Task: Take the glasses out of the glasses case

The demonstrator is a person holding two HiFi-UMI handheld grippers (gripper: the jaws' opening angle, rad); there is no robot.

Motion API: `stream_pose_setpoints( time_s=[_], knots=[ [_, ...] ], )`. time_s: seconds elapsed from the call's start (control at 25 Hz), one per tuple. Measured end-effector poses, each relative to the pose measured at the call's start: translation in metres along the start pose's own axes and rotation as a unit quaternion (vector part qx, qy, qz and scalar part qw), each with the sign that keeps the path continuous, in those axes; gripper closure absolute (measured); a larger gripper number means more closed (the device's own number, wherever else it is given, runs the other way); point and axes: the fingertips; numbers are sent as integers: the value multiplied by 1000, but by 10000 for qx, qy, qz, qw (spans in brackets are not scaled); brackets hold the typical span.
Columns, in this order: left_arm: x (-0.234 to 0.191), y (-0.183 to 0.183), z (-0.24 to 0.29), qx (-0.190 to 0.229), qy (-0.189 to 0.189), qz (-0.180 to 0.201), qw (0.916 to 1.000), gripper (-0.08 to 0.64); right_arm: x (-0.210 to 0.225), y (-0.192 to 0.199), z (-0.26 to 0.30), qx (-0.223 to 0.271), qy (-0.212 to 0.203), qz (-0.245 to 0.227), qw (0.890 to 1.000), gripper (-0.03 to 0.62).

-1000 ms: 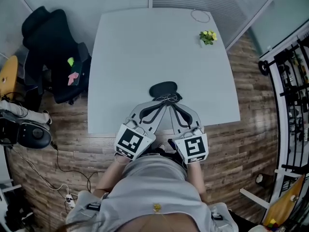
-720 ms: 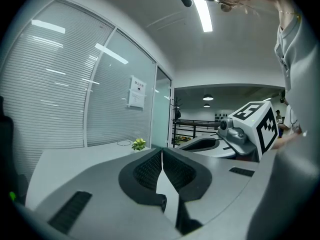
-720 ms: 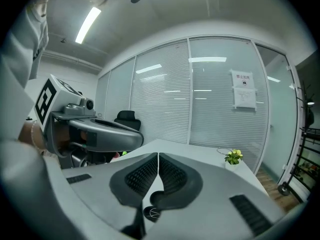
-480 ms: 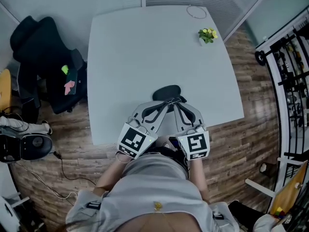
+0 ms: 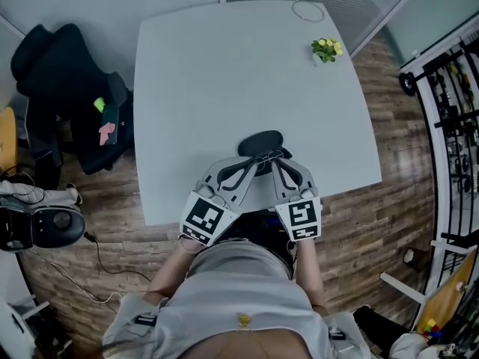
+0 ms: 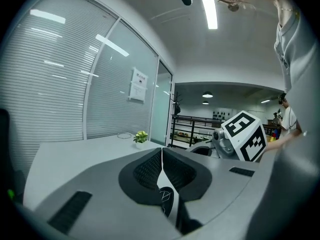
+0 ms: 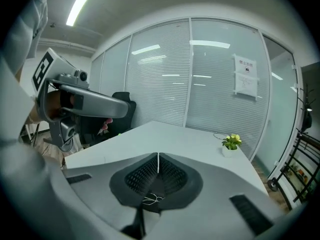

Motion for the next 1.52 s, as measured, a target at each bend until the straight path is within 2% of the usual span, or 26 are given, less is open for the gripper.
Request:
stream_pose_setpoints(
  time_s=[0.36, 0.56, 0.92, 1.16, 1.36, 1.52],
  knots=[
    [-1, 8, 15, -184, -319, -253, 9990, 530, 18, 35, 18, -704, -304, -306, 9966, 572],
    [-3, 17, 18, -313, -454, -338, 9979, 531, 25, 55, 31, -1041, -348, -727, 9913, 572],
    [-10, 31, 13, -464, -689, -493, 9953, 529, 27, 88, 56, -1615, -600, -691, 9826, 571],
    [-14, 39, 7, -544, -829, -580, 9934, 529, 30, 108, 70, -2026, -701, -666, 9745, 546],
    [-17, 49, 0, -547, -915, -737, 9916, 529, 32, 129, 81, -2466, -775, -797, 9627, 515],
    [-18, 55, -4, -627, -961, -722, 9908, 529, 34, 141, 89, -2741, -798, -841, 9547, 509]
  ],
)
Point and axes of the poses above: the fingertips, and each gripper's own axes: z forward along the fingers, x to its right, y out of its underside, and after that the axes turned 12 degrees about z, right-handed
